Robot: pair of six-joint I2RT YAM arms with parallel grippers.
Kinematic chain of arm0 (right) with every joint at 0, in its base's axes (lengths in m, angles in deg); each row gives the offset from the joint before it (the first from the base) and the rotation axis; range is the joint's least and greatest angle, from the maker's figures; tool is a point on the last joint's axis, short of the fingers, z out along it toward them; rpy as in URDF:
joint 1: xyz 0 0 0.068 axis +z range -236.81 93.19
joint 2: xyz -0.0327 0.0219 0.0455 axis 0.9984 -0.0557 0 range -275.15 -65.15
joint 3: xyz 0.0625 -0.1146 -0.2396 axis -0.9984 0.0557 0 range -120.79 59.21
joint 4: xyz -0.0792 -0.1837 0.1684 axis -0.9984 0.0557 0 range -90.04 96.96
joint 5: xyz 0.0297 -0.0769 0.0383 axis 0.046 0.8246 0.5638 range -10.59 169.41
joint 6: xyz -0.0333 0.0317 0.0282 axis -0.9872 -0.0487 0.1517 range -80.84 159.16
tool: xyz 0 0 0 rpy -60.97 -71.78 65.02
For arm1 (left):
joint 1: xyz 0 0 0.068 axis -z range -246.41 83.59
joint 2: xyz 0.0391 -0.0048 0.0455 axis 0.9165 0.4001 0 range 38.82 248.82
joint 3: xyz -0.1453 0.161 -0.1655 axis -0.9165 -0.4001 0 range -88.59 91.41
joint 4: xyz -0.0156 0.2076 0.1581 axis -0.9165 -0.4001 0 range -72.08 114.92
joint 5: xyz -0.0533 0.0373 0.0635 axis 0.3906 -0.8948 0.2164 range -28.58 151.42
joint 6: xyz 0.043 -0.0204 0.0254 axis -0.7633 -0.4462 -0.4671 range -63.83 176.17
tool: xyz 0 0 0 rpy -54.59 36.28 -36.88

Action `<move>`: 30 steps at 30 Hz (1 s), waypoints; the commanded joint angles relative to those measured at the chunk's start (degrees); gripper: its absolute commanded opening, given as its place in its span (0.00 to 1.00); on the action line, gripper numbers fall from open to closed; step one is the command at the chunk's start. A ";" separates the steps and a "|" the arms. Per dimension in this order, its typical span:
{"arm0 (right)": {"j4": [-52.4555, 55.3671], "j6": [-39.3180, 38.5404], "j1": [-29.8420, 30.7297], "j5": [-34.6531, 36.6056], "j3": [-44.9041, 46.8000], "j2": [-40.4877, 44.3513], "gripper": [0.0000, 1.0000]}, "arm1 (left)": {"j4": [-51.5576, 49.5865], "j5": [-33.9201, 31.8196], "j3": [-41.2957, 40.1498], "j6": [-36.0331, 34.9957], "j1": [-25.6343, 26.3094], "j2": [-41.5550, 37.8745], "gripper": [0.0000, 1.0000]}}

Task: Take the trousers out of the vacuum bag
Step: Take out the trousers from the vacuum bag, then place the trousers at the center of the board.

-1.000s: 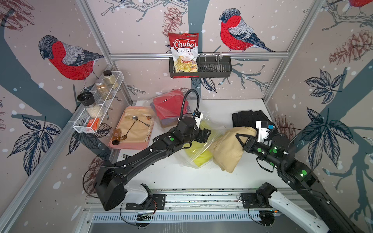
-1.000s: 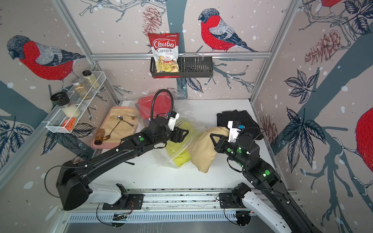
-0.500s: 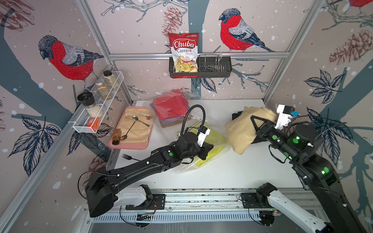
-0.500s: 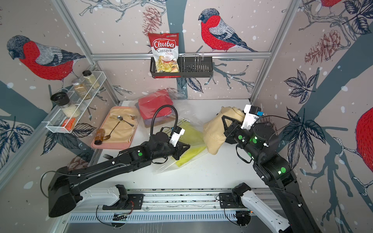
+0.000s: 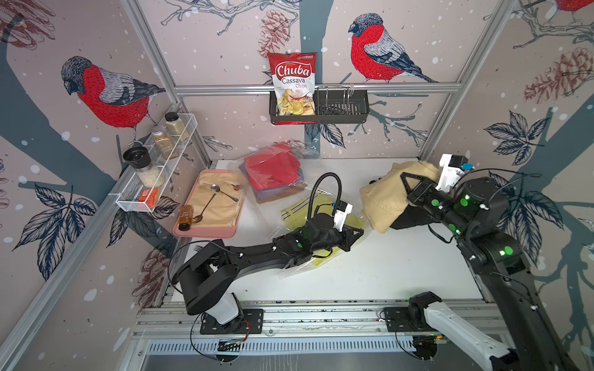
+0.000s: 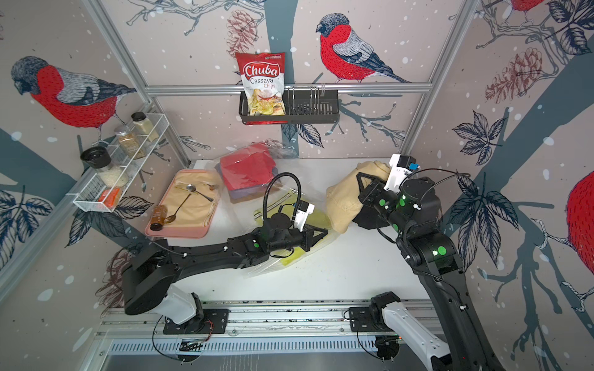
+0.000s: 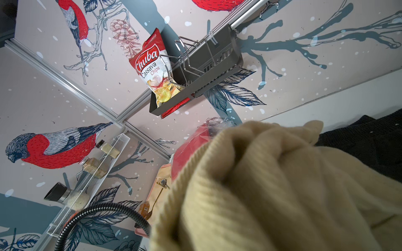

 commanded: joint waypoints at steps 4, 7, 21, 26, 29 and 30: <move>-12.99 3.87 -10.23 -15.56 0.83 -1.00 0.00 | 13.27 3.15 7.72 5.65 -0.33 9.63 0.00; -15.50 5.57 -15.16 -21.67 2.04 -1.34 0.00 | 14.22 4.44 13.03 6.78 -1.16 14.59 0.00; -23.79 9.40 -28.00 -36.51 7.18 -2.40 0.00 | 22.87 10.83 36.66 16.29 -5.82 37.68 0.00; -27.26 9.62 -31.67 -39.93 10.56 -3.59 0.00 | 24.72 12.24 42.85 18.64 -7.65 42.68 0.00; -30.88 10.09 -33.12 -42.33 12.86 -4.28 0.00 | 24.49 12.66 46.67 19.32 -8.96 45.23 0.00; -31.31 9.68 -33.45 -42.62 13.11 -4.71 0.00 | 23.82 12.72 48.55 19.24 -9.35 46.32 0.00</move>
